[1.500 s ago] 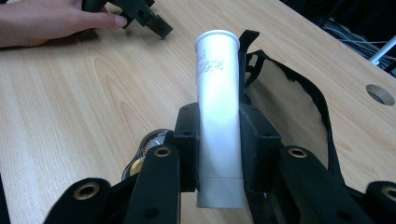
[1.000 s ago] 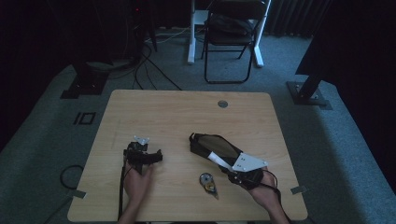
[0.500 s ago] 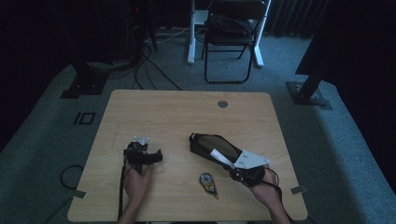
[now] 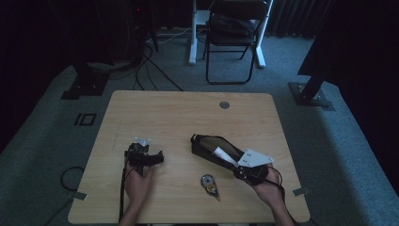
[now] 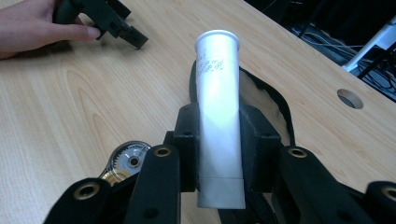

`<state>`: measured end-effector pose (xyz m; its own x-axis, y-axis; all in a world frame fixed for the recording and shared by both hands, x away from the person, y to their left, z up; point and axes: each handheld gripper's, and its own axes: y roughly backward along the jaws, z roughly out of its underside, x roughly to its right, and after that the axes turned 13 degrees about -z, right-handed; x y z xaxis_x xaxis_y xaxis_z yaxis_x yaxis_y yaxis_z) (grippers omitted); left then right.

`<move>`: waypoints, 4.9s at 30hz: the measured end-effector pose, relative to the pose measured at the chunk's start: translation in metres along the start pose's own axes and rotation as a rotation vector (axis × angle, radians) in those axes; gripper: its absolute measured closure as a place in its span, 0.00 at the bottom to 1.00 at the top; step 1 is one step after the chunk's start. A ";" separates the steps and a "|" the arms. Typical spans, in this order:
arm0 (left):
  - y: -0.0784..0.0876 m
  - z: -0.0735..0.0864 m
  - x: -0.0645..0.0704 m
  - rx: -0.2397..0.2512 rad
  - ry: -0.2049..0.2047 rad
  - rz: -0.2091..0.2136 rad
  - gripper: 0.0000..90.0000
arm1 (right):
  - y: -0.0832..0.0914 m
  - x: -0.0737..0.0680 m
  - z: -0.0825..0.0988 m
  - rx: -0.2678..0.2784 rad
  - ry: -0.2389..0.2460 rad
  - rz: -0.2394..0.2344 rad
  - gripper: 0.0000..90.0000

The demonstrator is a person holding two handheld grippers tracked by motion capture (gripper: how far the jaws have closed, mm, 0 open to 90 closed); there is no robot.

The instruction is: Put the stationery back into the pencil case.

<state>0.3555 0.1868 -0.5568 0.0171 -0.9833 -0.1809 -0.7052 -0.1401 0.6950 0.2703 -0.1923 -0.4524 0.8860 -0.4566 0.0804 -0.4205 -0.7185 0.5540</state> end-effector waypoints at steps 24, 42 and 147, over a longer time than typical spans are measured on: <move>0.000 0.000 0.000 0.000 0.001 0.000 0.02 | -0.006 0.011 0.008 -0.014 -0.025 0.034 0.79; 0.000 0.000 0.000 0.000 0.000 0.000 0.02 | -0.015 0.024 0.010 -0.028 -0.046 0.033 0.79; 0.000 0.000 0.000 0.000 0.000 0.000 0.02 | -0.076 0.060 0.010 -0.122 -0.145 -0.094 0.78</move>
<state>0.3555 0.1868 -0.5568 0.0171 -0.9834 -0.1809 -0.7051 -0.1401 0.6951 0.3536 -0.1705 -0.4977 0.8794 -0.4672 -0.0915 -0.3024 -0.6966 0.6506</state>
